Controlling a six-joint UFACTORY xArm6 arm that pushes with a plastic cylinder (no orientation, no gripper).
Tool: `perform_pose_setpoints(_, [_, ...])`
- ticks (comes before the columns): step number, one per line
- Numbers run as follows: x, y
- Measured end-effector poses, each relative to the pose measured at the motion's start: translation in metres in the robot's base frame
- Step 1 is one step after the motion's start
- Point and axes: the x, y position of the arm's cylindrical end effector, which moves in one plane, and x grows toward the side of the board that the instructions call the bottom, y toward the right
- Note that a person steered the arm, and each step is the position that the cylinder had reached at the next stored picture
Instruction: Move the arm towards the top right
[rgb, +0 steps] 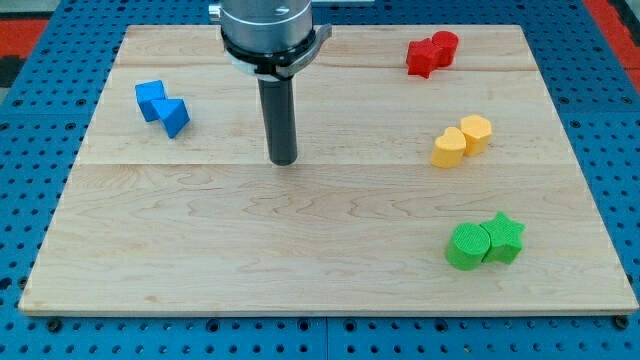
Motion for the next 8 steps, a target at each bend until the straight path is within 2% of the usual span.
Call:
perform_pose_setpoints(1, [-0.022, 0.026])
perform_pose_setpoints(3, [-0.021, 0.024])
perform_pose_setpoints(4, [-0.026, 0.051])
perform_pose_setpoints(7, [-0.029, 0.075])
perform_pose_setpoints(8, [-0.032, 0.127])
